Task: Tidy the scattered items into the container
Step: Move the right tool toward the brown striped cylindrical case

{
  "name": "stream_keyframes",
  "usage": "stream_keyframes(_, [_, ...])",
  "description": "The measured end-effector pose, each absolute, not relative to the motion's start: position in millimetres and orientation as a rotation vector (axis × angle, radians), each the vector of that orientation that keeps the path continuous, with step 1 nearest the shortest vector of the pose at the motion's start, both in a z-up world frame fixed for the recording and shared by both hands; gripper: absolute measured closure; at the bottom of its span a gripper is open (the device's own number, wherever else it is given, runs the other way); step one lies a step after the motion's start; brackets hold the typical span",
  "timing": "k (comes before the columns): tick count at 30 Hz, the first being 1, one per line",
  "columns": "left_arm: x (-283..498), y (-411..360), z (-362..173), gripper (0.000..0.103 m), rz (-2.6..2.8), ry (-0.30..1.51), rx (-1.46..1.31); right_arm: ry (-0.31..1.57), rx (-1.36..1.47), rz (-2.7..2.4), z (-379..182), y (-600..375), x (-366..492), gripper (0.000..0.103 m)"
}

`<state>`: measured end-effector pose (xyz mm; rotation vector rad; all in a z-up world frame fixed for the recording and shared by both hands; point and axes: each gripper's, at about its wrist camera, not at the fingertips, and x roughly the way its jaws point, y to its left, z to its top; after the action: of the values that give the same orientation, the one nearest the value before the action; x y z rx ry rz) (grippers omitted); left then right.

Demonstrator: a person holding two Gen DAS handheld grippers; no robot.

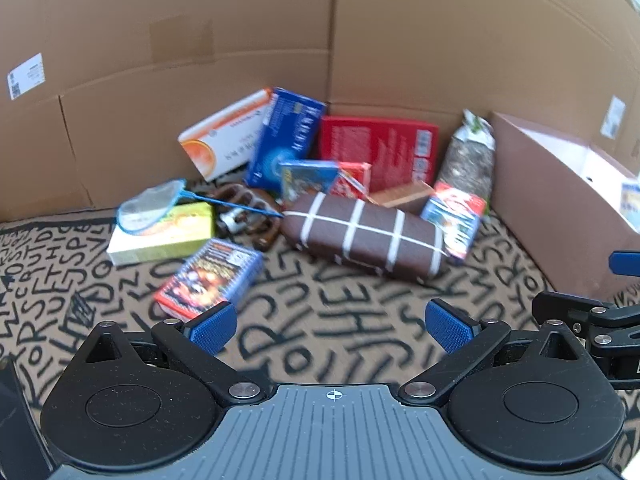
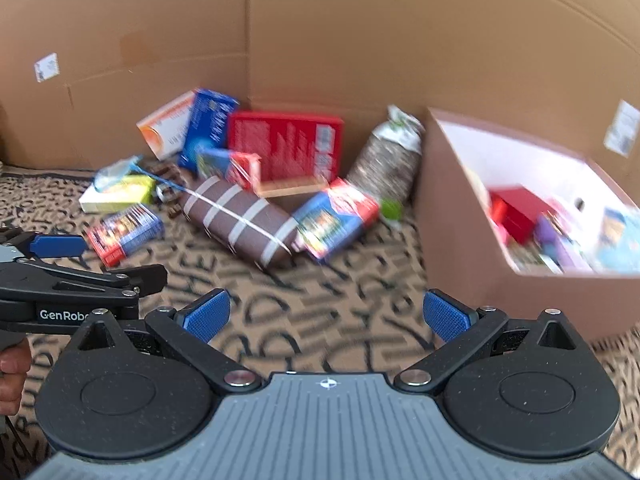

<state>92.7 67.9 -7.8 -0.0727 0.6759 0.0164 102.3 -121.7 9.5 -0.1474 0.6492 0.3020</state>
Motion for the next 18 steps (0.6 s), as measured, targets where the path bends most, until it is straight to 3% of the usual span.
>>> stream_keyframes(18, [168.0, 101.8, -31.8, 0.002, -0.003, 0.758, -0.15, 0.585, -0.181, 0.503, -25.4, -80.6, 184.1, 0.001])
